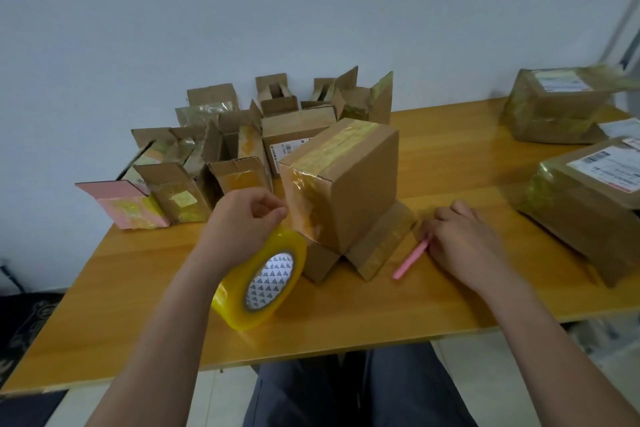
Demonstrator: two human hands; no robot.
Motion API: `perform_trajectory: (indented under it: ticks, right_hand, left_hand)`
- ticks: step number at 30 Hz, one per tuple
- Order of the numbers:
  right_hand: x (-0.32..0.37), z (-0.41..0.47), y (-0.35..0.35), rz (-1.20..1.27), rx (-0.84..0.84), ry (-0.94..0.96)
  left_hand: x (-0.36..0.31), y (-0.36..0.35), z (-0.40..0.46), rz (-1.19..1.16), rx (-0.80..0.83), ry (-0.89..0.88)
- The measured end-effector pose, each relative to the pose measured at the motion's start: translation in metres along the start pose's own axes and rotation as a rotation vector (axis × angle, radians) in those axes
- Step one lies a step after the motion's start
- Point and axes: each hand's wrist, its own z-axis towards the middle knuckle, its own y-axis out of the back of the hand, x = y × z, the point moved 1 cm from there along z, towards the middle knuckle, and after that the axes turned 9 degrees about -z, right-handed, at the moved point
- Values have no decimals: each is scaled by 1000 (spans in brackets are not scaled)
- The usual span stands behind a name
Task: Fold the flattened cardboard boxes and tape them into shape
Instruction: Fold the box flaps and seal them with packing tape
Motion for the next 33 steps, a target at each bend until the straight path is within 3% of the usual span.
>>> perform_trajectory:
  ticks: [4,7,10,14,17,25,33]
  right_hand:
    - [4,-10,13,123,-153,-76]
    - [19,-13,41,542,-426,-160]
    - [46,-11,77,899,-662,-18]
    - [86,7,101,1121,-673,210]
    - [110,26,100,1153,-620,347]
    - [137,53,72,1073,-492,258]
    - [135,52,61,678,-598,263]
  left_hand:
    - [1,0,-1,-14,-54,63]
    - [2,-1,0,-17,-44,99]
    - [-1,-1,1,8,-12,129]
    - [-1,-1,3,-10,12,174]
    - [4,1,2,-70,5,204]
    - [15,9,-4,-187,27,216]
    - [11,7,3,-190,94,278]
